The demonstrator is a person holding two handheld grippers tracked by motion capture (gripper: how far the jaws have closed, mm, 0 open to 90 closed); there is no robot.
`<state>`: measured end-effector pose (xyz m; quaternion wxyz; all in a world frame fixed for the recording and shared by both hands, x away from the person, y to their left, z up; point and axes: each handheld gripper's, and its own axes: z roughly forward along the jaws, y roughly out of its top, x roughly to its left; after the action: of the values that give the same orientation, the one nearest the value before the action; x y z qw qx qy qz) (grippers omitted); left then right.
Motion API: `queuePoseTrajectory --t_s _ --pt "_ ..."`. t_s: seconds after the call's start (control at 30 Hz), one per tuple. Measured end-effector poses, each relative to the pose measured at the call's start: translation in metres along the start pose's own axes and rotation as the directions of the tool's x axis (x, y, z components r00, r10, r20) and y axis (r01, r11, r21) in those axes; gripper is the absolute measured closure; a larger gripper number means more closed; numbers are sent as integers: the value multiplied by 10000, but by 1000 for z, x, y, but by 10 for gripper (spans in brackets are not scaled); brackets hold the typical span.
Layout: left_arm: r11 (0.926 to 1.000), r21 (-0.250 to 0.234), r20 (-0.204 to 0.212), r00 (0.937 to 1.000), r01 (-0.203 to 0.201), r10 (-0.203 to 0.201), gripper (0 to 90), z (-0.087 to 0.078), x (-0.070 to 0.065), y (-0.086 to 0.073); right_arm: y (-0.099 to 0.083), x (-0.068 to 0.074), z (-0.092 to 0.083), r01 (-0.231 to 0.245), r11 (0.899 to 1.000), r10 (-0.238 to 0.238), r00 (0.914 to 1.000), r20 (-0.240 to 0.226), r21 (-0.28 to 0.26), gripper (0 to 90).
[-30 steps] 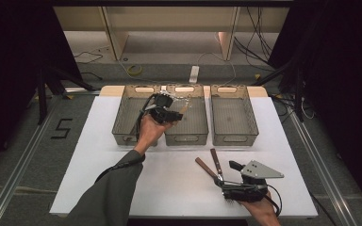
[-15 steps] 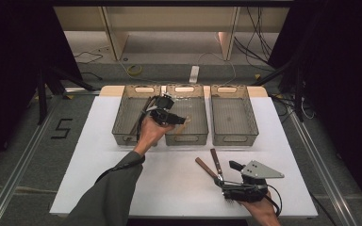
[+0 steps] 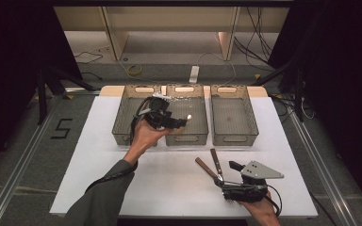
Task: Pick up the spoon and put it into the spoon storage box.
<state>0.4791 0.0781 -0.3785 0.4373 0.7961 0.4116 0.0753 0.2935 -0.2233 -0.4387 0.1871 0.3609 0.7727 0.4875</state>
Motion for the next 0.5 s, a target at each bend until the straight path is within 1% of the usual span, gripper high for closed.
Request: queuePoseTrajectory --t_s 0.07,0.13,0.2,0.27,0.3,0.33,0.37,0.4,0.47,0.5 --pt "9999 6 39 9999 -165 165 216 -8 0 -4 0 0 0 6 10000 -6 10000 -5 -1 224" --pt "9999 -72 36 9999 -131 131 210 -16 1 -8 0 0 0 15 10000 -15 10000 -17 40 225" --pt "9997 -96 10 9998 -213 213 207 -23 2 -13 0 0 0 14 10000 -13 10000 -14 50 226" --pt "9997 -175 -19 9999 -170 169 201 -29 2 -19 0 1 1 9 10000 -9 10000 -14 57 226" --pt "9995 -180 -15 9997 -250 249 200 -32 2 -21 0 0 1 9 10000 -9 10000 -13 62 226" --pt "9995 -196 -42 9997 -251 251 200 -34 2 -23 0 0 1 -3 10000 3 10000 -4 75 227" --pt "9993 -159 -90 9994 -329 327 200 -36 1 -25 0 1 1 -8 10000 8 10000 3 77 227" --pt "9990 -220 -180 9991 -392 389 198 -37 0 -26 0 1 1 12 10000 -12 10000 -11 63 228" --pt "9985 -252 -223 9986 -489 484 197 -41 1 -30 0 1 1 63 10000 -62 10000 -59 67 228" --pt "9986 -278 -223 9988 -440 434 196 -42 2 -32 0 2 1 70 10000 -70 10000 -60 65 228"
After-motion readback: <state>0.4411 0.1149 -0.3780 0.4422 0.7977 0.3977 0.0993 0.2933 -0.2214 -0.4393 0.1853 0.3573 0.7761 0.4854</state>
